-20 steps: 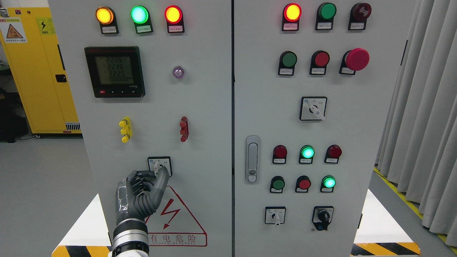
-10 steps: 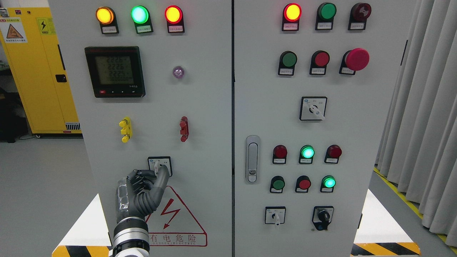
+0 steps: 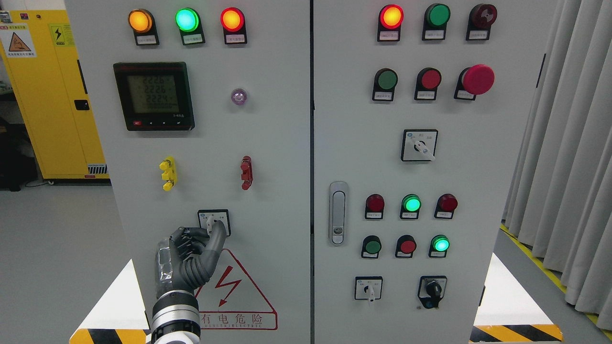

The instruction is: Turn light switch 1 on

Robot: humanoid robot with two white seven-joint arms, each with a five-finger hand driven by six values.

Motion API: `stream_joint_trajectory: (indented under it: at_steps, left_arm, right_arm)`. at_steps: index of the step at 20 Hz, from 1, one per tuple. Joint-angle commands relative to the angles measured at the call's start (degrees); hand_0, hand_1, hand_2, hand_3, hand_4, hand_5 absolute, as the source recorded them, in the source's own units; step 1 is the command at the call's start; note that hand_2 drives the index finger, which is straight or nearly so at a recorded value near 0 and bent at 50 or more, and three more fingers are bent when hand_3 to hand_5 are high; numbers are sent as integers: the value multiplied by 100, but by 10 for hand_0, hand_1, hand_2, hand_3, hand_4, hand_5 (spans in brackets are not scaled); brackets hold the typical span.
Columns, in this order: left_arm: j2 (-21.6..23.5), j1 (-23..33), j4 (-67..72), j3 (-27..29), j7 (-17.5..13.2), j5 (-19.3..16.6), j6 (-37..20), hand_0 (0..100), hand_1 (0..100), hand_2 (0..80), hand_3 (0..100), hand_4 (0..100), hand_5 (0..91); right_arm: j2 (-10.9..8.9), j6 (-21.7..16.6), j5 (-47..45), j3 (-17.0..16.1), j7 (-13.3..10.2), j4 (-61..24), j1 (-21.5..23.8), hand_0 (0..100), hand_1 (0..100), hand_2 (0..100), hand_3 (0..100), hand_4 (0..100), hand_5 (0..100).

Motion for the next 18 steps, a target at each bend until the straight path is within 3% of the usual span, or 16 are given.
stream_joint_trajectory:
  at_steps: [1, 18]
  left_arm:
    - [-2, -3, 19, 3, 4, 0, -5, 330, 660, 621, 943, 815, 822]
    - [-2, -12, 19, -6, -5, 9, -5, 364, 634, 628, 945, 814, 826]
  right_arm:
    - [0, -4, 0, 0, 5, 0, 0, 0, 500, 40, 0, 0, 0]
    - [0, -4, 0, 0, 5, 0, 0, 0, 500, 40, 0, 0, 0]
